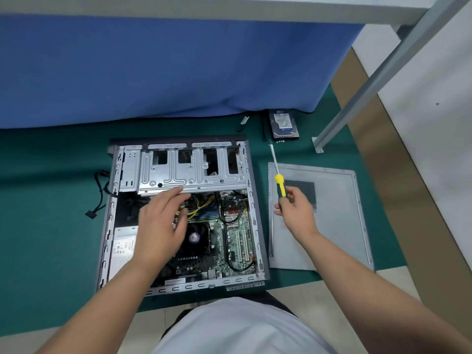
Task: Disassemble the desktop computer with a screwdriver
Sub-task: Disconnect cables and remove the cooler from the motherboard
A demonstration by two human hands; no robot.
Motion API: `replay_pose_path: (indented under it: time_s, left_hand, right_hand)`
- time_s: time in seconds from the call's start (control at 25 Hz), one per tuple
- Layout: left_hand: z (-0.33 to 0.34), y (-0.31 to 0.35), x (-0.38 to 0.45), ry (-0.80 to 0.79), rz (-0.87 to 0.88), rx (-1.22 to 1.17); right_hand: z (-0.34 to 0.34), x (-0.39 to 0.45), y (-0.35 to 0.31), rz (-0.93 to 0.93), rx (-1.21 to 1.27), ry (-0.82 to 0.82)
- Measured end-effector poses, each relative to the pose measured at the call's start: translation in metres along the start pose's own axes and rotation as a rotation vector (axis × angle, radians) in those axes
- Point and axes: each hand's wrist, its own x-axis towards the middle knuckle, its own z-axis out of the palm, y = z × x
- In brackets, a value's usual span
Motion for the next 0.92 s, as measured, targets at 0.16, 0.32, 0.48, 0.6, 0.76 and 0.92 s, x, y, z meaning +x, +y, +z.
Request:
replay_pose_path:
  time_s: [0.16, 0.32, 0.48, 0.6, 0.76, 0.92]
  left_hand:
    - [0.006, 0.026, 0.018, 0.0, 0.153, 0.084]
    - [0.013, 0.026, 0.004, -0.019, 0.139, 0.25]
    - [0.015, 0.013, -0.024, -0.141, 0.156, 0.346]
    - [0.014, 0.017, -0.037, -0.232, 0.185, 0.376]
    - [0.013, 0.011, -0.041, -0.412, 0.064, 0.339]
    - [0.008, -0.001, -0.037, -0.602, 0.034, 0.304]
  right_hand:
    - [-0.026, -0.02, -0.047, -0.346, -0.204, -0.235]
    - [-0.028, -0.037, -0.082, -0.521, -0.4, -0.524]
    - [-0.01, -0.051, -0.097, -0.388, -0.143, -0.488]
    - [0.023, -0.065, -0.094, -0.153, 0.221, -0.442]
    - [0.037, -0.068, -0.082, -0.157, 0.126, -0.427]
    - [0.024, -0.063, -0.074, -0.409, -0.228, -0.285]
